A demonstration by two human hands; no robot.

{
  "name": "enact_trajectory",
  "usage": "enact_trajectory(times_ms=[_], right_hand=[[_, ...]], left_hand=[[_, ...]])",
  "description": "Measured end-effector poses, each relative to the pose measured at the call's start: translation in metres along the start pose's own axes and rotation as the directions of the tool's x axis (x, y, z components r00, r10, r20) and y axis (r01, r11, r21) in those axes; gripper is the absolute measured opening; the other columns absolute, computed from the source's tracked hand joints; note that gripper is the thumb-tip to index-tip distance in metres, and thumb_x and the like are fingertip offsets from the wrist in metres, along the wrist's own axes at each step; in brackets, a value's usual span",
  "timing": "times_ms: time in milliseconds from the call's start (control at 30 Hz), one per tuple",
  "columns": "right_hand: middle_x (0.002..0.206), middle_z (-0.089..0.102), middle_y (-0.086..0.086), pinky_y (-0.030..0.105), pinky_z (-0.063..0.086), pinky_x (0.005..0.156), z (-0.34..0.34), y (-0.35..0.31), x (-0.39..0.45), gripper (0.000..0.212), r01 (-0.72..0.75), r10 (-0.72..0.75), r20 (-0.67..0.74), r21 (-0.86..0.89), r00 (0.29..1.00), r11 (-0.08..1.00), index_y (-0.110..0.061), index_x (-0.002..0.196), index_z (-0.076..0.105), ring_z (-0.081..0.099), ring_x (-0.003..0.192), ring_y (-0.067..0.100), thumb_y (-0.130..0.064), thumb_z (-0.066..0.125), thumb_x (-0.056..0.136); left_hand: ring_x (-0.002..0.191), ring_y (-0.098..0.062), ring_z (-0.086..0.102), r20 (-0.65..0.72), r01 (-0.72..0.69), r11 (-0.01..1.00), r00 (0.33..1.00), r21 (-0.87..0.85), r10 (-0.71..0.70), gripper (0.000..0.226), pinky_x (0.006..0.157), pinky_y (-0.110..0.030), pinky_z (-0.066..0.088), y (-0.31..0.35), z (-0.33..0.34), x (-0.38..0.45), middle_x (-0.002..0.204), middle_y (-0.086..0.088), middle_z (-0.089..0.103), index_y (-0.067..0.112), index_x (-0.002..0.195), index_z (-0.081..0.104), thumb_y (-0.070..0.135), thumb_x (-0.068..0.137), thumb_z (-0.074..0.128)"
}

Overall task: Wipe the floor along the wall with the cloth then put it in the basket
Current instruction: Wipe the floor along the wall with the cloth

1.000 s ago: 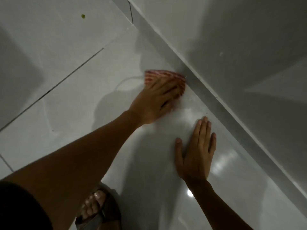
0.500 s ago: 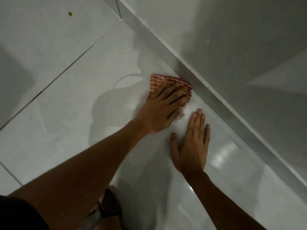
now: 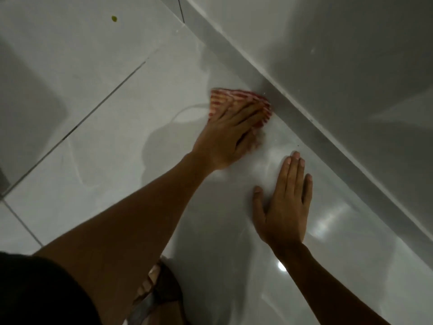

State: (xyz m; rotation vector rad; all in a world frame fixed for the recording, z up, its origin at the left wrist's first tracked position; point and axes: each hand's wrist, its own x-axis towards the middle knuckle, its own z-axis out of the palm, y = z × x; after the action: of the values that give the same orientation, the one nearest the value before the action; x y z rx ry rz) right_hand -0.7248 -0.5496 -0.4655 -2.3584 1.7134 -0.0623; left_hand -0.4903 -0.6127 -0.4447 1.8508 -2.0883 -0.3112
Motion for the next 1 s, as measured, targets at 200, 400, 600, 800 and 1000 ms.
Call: enact_trajectory(times_ms=[200, 400, 600, 800, 1000], right_hand=[[0.188, 0.001, 0.012, 0.046, -0.002, 0.142, 0.001, 0.0, 0.002, 0.09, 0.016, -0.016, 0.02, 0.003, 1.0, 1.0, -0.006, 0.177, 0.003, -0.001, 0.176, 0.026, -0.064, 0.024, 0.111], [0.188, 0.002, 0.012, 0.046, -0.002, 0.143, 0.0, 0.001, 0.001, 0.087, 0.019, -0.019, 0.006, 0.018, 1.0, 1.0, -0.005, 0.177, 0.004, -0.001, 0.176, 0.026, -0.058, 0.025, 0.111], [0.188, 0.001, 0.011, 0.042, -0.006, 0.142, -0.001, 0.001, 0.001, 0.088, 0.025, -0.025, -0.002, 0.061, 1.0, 0.998, -0.005, 0.177, 0.005, -0.004, 0.176, 0.025, -0.053, 0.037, 0.11], [0.188, -0.003, 0.009, 0.045, -0.005, 0.142, 0.005, 0.003, 0.002, 0.086, 0.032, -0.032, -0.005, 0.072, 0.999, 0.997, -0.007, 0.177, 0.003, -0.003, 0.176, 0.025, -0.055, 0.028, 0.111], [0.187, -0.001, 0.016, 0.046, -0.002, 0.142, 0.0, 0.0, 0.001, 0.09, -0.017, 0.018, -0.017, 0.05, 1.0, 0.999, -0.002, 0.176, 0.003, -0.003, 0.176, 0.028, -0.046, 0.036, 0.104]], left_hand=[[0.162, -0.027, 0.034, -0.177, 0.453, 0.879, 0.863, -0.148, -0.474, 0.05, 0.137, -0.048, 0.017, 0.055, 0.014, 0.019, 0.169, -0.009, 0.045, 0.012, 0.159, 0.049, 0.032, 0.114, 0.042], [0.162, -0.028, 0.034, -0.001, 0.045, 0.999, 0.999, 0.014, -0.045, 0.053, 0.134, -0.053, 0.025, 0.036, 0.012, -0.005, 0.17, -0.009, 0.044, 0.011, 0.16, 0.047, 0.036, 0.114, 0.035], [0.165, -0.025, 0.025, -0.12, 0.389, 0.919, 0.911, -0.071, -0.395, 0.053, 0.136, -0.054, 0.015, -0.002, -0.001, 0.017, 0.174, -0.006, 0.035, 0.016, 0.164, 0.039, 0.036, 0.115, 0.037], [0.167, -0.028, 0.017, -0.181, 0.701, 0.647, 0.624, -0.3, -0.76, 0.063, 0.139, -0.049, 0.01, 0.069, 0.017, 0.063, 0.178, -0.01, 0.025, 0.008, 0.169, 0.023, 0.032, 0.112, 0.037], [0.162, -0.028, 0.032, -0.037, 0.19, 0.978, 0.98, -0.091, -0.194, 0.053, 0.134, -0.05, 0.025, 0.075, 0.03, -0.003, 0.17, -0.011, 0.042, 0.01, 0.161, 0.043, 0.032, 0.114, 0.038]])
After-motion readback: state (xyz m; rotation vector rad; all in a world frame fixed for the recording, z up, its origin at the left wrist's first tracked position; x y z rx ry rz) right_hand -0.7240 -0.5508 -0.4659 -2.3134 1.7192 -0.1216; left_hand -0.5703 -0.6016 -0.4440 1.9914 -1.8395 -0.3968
